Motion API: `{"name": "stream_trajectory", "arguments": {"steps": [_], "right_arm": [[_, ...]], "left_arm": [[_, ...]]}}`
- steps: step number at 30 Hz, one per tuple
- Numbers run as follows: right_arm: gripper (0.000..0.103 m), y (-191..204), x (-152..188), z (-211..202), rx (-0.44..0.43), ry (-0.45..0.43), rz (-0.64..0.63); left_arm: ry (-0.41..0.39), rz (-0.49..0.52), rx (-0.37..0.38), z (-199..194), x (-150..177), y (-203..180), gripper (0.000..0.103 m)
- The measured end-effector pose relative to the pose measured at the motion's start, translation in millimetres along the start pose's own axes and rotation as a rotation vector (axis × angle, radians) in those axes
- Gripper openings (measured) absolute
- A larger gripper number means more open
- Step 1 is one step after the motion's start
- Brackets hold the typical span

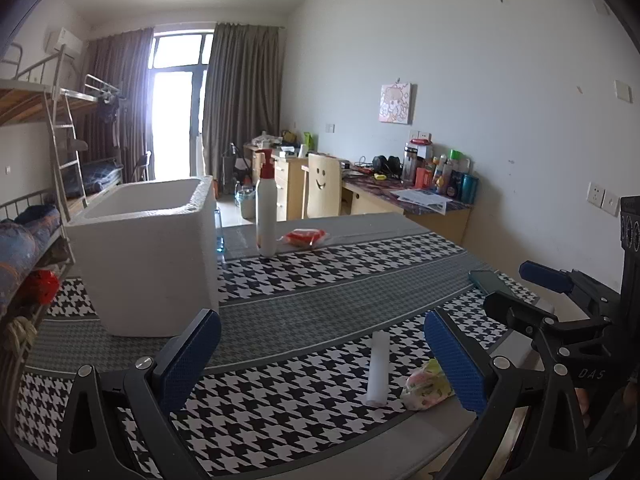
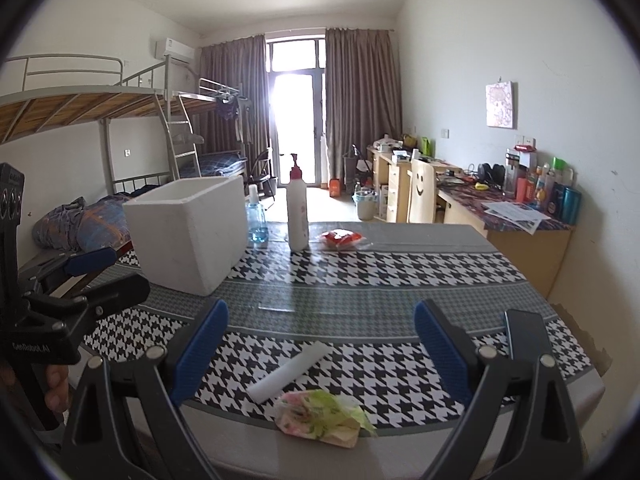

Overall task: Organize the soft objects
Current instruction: 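Move both tools back over the floral packet and white stick, then grasp the white foam stick with left gripper while right gripper moves toward the floral packet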

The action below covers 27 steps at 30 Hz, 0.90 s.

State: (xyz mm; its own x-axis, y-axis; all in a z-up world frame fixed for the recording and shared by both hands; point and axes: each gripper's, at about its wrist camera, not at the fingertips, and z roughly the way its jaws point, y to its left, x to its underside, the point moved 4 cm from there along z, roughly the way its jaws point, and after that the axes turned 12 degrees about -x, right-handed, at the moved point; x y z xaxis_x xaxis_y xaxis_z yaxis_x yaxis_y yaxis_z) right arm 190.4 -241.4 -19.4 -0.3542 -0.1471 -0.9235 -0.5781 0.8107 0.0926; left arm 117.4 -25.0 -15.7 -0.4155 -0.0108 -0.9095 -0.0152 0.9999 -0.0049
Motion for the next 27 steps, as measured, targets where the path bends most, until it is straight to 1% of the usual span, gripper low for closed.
{"name": "stream_trajectory", "arguments": {"steps": [14,20,27], "right_arm": [[0.096,-14,24,-1,0.041,0.063,0.023],[0.096,-17,29,-1,0.044,0.077,0.033],[0.096,-21,38,3,0.043,0.117,0.045]], "left_arm": [[0.078,0.033,0.032,26,15,-20,0.102],[0.115,0.045,0.045,35,22,-28,0.102],[0.164,0.065,0.05,51,31,-38,0.102]]}}
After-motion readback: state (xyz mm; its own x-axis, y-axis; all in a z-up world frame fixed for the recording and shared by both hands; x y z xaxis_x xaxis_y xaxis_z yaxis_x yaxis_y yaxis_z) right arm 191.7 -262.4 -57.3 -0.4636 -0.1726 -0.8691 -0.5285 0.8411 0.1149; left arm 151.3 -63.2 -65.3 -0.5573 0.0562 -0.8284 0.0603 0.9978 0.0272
